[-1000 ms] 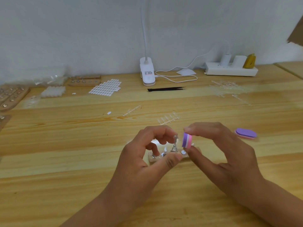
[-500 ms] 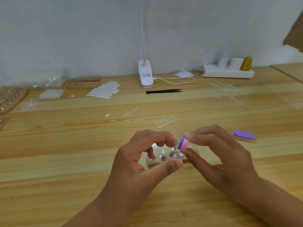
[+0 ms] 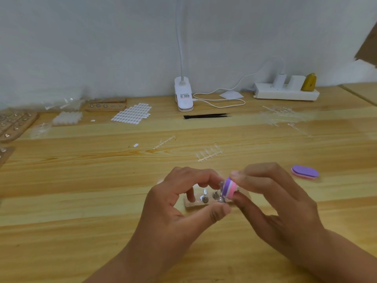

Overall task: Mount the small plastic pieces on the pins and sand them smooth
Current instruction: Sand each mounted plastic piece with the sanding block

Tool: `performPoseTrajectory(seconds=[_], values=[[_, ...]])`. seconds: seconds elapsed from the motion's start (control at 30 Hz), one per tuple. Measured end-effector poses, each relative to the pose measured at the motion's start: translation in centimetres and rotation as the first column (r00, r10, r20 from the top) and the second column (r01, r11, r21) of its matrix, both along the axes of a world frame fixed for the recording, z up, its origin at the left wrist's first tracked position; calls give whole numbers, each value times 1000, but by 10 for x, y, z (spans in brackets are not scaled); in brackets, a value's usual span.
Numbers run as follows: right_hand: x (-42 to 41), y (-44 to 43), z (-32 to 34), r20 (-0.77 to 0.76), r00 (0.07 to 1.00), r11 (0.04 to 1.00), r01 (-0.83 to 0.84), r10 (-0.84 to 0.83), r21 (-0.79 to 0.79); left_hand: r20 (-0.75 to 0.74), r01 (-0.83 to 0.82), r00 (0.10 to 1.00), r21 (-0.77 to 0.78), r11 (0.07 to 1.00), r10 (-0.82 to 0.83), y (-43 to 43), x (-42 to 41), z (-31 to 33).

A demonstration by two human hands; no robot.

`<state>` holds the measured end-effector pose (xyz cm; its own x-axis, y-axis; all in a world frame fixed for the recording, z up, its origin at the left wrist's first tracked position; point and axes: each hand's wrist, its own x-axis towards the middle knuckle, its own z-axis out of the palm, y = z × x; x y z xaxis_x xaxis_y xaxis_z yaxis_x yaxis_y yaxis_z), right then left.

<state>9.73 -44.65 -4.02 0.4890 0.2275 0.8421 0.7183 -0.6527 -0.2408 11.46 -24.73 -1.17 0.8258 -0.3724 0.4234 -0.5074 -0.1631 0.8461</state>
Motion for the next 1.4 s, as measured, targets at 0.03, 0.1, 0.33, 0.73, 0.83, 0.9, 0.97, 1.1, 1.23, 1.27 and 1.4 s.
performPoseTrajectory(seconds=[0.03, 0.1, 0.33, 0.73, 0.83, 0.9, 0.97, 1.1, 1.23, 1.27, 1.4], values=[[2, -2, 0, -17, 1000, 1000, 21, -21, -1, -4, -3, 1000, -5, 1000, 3, 1, 0, 0], [3, -3, 2, -18, 998, 998, 58, -57, 31, 7, -4, 1000, 5, 1000, 4, 2, 0, 1], [3, -4, 0, -31, 998, 998, 58, -58, -4, 29, 20, 999, -10, 1000, -20, 2, -1, 3], [9, -9, 7, -69, 989, 992, 128, -127, 16, -67, 83, 994, -68, 994, -88, 4, 2, 0], [5, -8, 6, -61, 990, 992, 125, -125, -4, -189, 108, 973, -156, 982, -137, 5, 6, -3], [4, -9, 7, -74, 989, 992, 129, -128, 3, -211, 113, 966, -167, 979, -147, 5, 6, -4], [5, -9, 9, -80, 989, 991, 130, -128, 14, -214, 115, 966, -137, 984, -143, 4, 5, -6], [4, -7, 8, -79, 991, 994, 112, -112, 2, -222, 129, 964, -83, 988, -144, 2, 2, -8], [2, -6, 10, -66, 993, 995, 95, -95, -6, -191, 96, 976, -61, 994, -106, 1, 1, -7], [1, -6, 10, -61, 994, 996, 94, -94, -3, -188, 88, 977, -63, 994, -98, 1, 1, -7], [-4, 3, 10, 5, 1000, 999, 28, -27, -19, -212, 72, 973, -100, 992, -92, -1, -1, -6]])
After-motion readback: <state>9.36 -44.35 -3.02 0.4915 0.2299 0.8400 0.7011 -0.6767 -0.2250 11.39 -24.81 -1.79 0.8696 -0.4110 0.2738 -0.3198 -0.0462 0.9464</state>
